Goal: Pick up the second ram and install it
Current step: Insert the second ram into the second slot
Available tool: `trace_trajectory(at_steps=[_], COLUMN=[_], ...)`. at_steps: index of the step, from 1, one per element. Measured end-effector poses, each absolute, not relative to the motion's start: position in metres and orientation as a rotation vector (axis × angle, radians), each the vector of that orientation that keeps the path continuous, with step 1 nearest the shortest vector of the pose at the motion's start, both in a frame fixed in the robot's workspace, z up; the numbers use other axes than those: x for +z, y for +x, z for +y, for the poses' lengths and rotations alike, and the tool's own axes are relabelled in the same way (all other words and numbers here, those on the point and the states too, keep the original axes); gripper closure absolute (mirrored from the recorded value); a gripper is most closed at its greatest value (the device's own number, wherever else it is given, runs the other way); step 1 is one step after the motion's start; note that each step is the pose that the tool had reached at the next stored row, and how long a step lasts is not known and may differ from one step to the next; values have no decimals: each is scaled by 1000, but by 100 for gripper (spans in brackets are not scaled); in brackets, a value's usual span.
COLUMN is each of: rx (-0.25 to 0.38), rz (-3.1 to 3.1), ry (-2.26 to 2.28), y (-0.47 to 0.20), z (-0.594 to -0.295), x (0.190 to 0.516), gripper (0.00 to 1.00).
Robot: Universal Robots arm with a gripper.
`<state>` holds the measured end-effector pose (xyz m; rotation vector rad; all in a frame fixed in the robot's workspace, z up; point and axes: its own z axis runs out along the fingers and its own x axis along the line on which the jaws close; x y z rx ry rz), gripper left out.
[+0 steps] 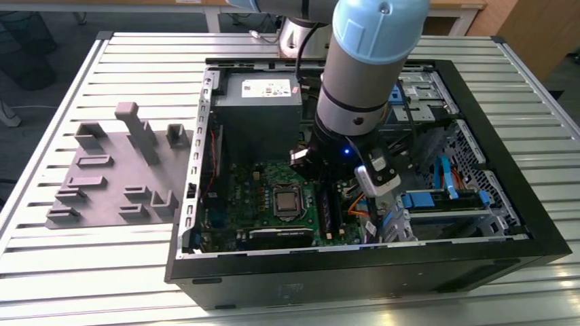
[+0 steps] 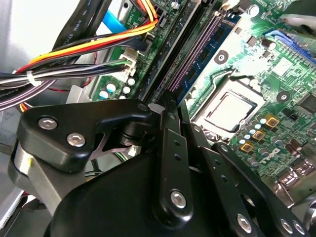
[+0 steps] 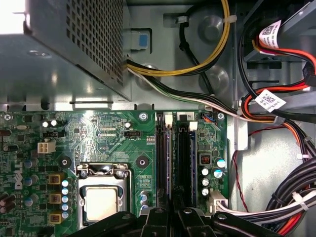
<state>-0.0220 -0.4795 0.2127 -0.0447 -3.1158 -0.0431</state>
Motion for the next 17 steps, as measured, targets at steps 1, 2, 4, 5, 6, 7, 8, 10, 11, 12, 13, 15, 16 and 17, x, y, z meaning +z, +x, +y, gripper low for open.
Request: trace_trajectory(at_steps=[1, 2, 4, 5, 6, 7, 8, 10, 11, 12, 13, 15, 16, 17], rx=[-43, -43, -43, -43, -43, -43, -43, -43, -43, -43, -43, -43, -43, -43], rz=[-3116, -3116, -3116, -3116, -3116, -3116, -3116, -3116, -3115, -3115, -3115, -3115, -3115, -3115], ry=[-45, -45, -45, -45, -45, -45, -45, -44, -43, -42, -41, -39, -38, -37], y=[-22, -22, -22, -22, -22, -22, -22, -22, -22, -21, -21, -21, -21, -21], z=[-480, -480, -480, -480, -480, -480, -480, -480, -480, -480, -480, -480, -480, -480], x=[212, 212, 212, 211, 211, 211, 211, 211, 211, 211, 211, 211, 211, 211], gripper=[86, 86, 86, 86, 86, 86, 86, 86, 86, 86, 86, 86, 86, 86])
